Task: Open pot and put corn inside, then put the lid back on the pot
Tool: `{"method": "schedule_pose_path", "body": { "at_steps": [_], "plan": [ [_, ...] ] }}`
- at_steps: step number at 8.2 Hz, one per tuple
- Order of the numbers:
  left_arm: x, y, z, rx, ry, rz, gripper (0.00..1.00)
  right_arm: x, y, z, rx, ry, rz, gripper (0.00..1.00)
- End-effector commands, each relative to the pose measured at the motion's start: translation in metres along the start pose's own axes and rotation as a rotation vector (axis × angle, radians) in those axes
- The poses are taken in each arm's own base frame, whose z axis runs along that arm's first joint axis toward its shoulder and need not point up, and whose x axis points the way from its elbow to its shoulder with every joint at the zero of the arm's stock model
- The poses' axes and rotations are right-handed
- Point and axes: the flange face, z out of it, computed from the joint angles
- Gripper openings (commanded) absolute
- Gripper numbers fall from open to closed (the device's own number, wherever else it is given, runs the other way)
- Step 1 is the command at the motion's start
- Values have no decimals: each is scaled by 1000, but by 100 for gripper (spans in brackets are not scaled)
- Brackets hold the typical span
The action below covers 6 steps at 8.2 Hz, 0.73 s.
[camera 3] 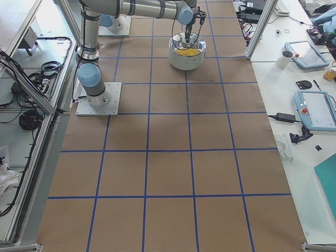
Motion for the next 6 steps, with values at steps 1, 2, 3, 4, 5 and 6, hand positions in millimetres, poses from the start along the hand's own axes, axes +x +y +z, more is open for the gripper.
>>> {"method": "schedule_pose_path", "body": {
  "at_steps": [1,2,3,4,5,6],
  "plan": [
    [0,0,-1,1,3,-1,100,1,0,-3,5,0,-3,100],
    [0,0,0,1,3,-1,100,1,1,-4,7,-1,-4,100],
    [0,0,0,3,1,-1,100,1,0,-6,9,-2,-7,100],
    [0,0,0,3,1,0,100,4,-1,-12,20,-5,-13,100],
    [0,0,0,3,1,0,100,13,0,-36,51,-24,-8,100],
    [0,-1,0,1,4,-3,100,34,-3,-68,87,-40,-8,100]
  ]
}}
